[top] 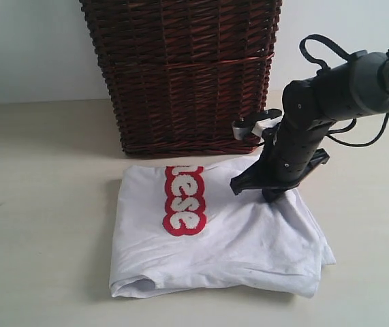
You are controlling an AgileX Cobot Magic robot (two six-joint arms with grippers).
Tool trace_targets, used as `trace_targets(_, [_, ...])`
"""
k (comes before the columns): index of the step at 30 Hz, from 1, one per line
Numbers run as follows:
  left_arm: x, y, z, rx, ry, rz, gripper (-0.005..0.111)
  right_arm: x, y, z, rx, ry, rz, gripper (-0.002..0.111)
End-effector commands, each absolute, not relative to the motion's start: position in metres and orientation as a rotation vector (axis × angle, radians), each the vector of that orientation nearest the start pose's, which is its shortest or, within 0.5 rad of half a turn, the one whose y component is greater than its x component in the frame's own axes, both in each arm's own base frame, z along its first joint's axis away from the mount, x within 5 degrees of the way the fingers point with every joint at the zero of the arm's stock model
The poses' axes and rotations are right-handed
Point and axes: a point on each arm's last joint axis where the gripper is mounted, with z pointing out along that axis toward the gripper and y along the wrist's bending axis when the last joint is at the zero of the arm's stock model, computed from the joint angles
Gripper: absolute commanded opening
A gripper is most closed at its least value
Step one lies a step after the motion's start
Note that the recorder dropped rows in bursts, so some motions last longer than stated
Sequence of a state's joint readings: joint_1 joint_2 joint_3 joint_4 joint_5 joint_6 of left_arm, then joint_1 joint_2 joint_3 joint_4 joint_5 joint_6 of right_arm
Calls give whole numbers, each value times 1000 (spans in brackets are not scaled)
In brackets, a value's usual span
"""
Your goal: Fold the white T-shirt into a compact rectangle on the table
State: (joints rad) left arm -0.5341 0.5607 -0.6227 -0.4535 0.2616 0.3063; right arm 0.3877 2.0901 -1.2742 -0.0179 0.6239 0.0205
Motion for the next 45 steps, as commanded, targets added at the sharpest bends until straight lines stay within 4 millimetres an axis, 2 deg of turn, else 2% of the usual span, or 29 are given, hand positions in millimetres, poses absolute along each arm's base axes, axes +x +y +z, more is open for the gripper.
trace_targets(1, [94,-68,357,414,1637,-604,0,365,148,103,-602,2907,47,0])
trace_targets(3, [94,-68,356,415,1639,-604,0,364,148,116,-625,2888,53,1])
trace_targets(5, [95,-68,354,416,1646,-603,0,361,147,132,-638,2873,74,7])
trace_targets(9, [95,-68,348,419,1664,-600,0,350,144,159,-621,2826,93,32])
trace_targets(11, [95,-68,347,421,1668,-601,0,345,139,164,-547,2826,92,42])
trace_targets(13, [96,-69,346,423,1674,-600,0,341,132,159,-474,2832,71,45])
trace_targets(17, [95,-69,343,431,1697,-609,0,339,119,136,-397,2866,57,45])
trace_targets(22, [94,-70,340,448,1723,-614,0,339,121,120,-385,2895,74,44])
trace_targets(24, [94,-70,340,448,1723,-614,0,340,122,119,-402,2882,75,35])
trace_targets(28, [94,-70,341,445,1718,-613,0,343,123,128,-494,2823,75,0])
trace_targets(30, [94,-70,341,441,1712,-612,0,346,124,138,-492,2767,86,0])
trace_targets(36, [94,-70,342,437,1707,-611,0,353,129,184,-509,2498,121,0])
trace_targets(38, [94,-70,342,436,1705,-611,0,356,130,189,-519,2441,120,0])
trace_targets(42, [94,-70,342,436,1705,-611,0,365,132,172,-566,2395,90,2])
trace_targets(45, [94,-70,342,440,1709,-610,0,370,132,142,-507,2497,99,15])
